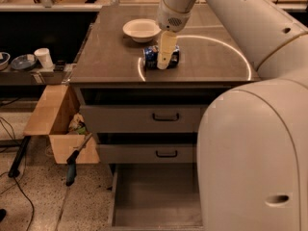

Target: Place pepsi can into bottom drawer

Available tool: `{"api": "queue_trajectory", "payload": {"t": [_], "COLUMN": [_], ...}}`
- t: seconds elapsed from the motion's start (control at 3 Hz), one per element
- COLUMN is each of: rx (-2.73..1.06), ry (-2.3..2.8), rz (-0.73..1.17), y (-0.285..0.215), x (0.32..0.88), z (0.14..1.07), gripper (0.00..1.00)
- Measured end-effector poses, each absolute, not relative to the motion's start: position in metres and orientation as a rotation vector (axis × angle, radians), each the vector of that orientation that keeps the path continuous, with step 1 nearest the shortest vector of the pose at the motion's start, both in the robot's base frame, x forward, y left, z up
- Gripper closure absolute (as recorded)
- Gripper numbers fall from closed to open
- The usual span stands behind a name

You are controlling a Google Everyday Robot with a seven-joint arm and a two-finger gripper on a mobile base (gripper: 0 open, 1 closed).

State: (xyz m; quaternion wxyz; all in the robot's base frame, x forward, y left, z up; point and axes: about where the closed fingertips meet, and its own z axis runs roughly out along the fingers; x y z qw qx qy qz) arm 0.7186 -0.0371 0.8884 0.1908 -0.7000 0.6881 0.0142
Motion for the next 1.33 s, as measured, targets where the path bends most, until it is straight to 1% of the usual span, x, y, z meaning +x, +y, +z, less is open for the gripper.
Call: {"api": "queue_trajectory", "payload": {"t": [0.33,1.0,1.33], "rx": [-1.966,-1.955,-1.929], "ry": [1.933,1.924,1.960], "rz": [0.040,0.070,0.119], "y": [-0.037,-0.024,-0.022], "x": [0.719,0.737,0.747], "z": [0.888,0.872,0.851], "gripper": [0.00,0.00,0.00]}}
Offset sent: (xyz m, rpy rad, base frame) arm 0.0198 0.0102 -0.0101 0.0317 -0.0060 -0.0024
